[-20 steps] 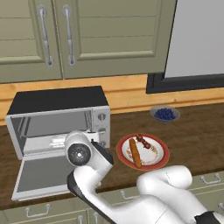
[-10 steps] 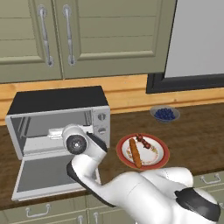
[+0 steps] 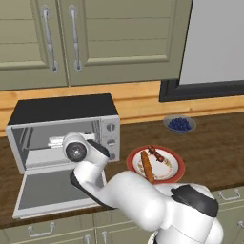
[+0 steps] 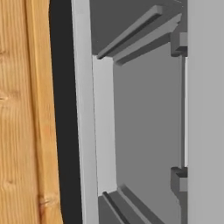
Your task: Pick up the kebab skewer and baguette bread, and place them inside the toaster oven. Close the toaster oven door and start by setting the timer.
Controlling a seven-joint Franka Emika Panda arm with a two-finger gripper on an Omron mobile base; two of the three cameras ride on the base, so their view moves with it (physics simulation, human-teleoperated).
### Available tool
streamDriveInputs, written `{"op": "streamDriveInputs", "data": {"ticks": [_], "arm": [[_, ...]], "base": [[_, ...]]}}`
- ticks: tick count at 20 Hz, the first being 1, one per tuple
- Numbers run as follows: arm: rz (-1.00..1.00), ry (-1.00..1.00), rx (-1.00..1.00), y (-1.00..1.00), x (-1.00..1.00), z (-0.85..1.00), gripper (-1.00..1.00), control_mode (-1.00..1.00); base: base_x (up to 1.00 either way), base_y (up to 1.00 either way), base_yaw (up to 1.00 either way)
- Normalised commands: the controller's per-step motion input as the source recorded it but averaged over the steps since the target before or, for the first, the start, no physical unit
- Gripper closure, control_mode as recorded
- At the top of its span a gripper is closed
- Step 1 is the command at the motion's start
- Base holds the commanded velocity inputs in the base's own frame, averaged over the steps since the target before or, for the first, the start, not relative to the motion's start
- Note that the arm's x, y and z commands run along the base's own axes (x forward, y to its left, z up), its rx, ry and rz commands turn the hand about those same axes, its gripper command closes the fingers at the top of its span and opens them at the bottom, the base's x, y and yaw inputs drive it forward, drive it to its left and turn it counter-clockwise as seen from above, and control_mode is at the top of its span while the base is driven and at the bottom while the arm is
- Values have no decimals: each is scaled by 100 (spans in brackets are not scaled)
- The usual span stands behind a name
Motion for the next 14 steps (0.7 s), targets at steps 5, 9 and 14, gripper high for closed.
{"op": "streamDriveInputs", "data": {"ticks": [5,9,14], "arm": [[0,0,0,0,20,-35,-100,-100],[0,3,0,3,37,-4,-100,-100],[0,7,0,1,36,-3,-100,-100]], "base": [[0,0,0],[0,0,0],[0,0,0]]}}
